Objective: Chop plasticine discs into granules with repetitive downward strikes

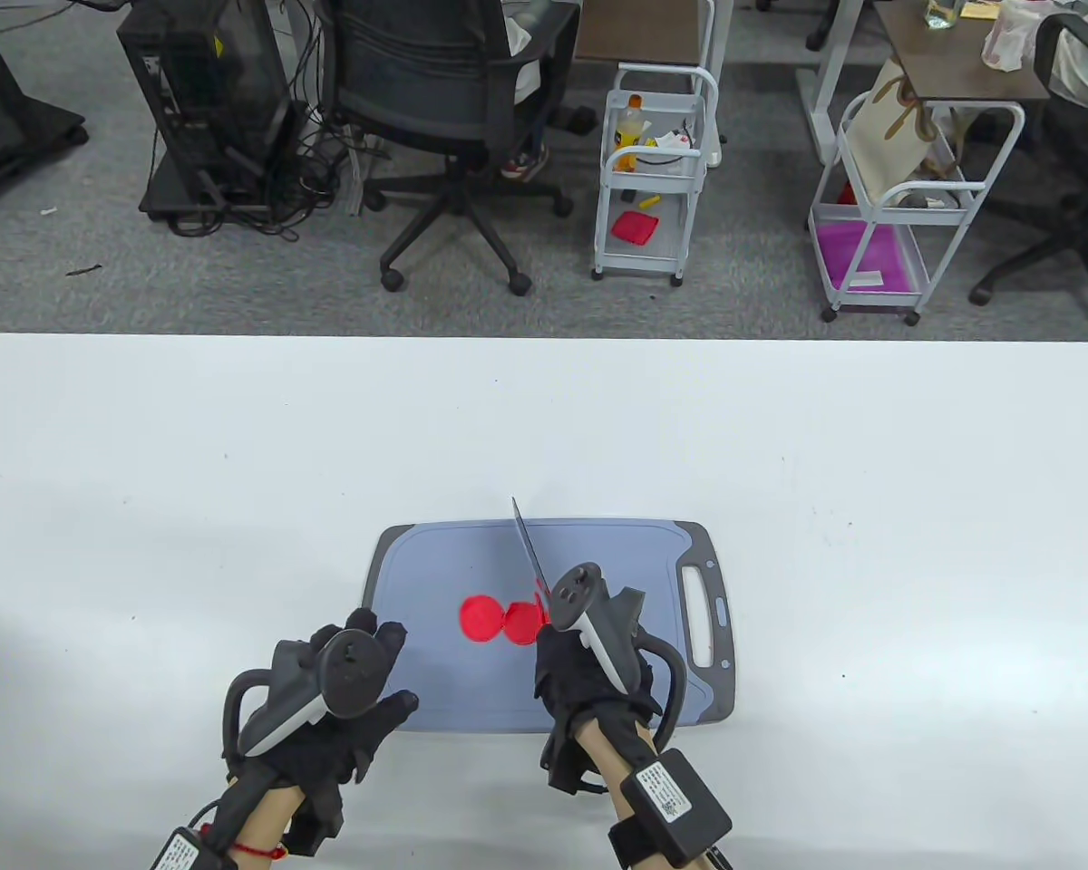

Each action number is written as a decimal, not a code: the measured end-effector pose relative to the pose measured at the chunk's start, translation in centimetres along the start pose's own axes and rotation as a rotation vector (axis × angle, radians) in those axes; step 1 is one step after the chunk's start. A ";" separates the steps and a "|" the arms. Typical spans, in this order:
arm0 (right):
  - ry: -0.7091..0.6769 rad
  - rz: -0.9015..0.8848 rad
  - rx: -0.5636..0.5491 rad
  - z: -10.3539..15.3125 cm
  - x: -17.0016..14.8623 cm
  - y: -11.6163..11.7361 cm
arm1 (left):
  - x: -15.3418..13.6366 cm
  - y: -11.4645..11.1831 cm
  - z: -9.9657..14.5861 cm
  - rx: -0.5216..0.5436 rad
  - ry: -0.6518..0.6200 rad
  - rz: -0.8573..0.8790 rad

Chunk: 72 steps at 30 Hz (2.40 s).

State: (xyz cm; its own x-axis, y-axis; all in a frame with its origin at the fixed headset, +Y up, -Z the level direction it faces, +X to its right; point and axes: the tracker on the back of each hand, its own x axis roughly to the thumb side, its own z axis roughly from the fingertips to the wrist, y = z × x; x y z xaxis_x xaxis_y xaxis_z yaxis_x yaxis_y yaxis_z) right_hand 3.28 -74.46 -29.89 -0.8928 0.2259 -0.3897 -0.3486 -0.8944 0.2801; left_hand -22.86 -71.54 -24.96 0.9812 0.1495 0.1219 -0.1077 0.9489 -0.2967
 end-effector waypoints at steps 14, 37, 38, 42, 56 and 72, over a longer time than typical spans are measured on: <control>-0.040 -0.103 -0.028 1.4 -1.2 -0.6 | 0.0 -0.1 -0.1 -0.006 0.006 -0.016; -0.046 -0.160 -0.062 1.3 -1.2 -0.7 | -0.2 0.1 0.0 -0.003 0.013 -0.005; -0.054 -0.152 -0.059 1.5 -1.1 -0.7 | -0.1 0.1 0.0 -0.004 0.013 -0.007; -0.059 -0.101 -0.042 1.7 0.2 -0.1 | 0.0 -0.1 0.0 -0.011 0.008 -0.015; 0.019 -0.034 0.019 0.7 1.2 0.6 | -0.1 -0.1 0.0 -0.009 0.009 -0.012; -0.011 0.011 0.051 1.2 1.5 0.5 | 0.0 -0.1 0.0 -0.013 0.011 -0.016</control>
State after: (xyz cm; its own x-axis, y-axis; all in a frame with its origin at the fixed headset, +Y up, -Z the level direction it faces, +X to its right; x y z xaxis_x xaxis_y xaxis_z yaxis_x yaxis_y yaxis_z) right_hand 1.41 -74.10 -29.34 -0.8996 0.2209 -0.3768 -0.3528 -0.8759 0.3291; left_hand -22.89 -71.63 -24.92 0.9845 0.1313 0.1167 -0.0899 0.9475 -0.3069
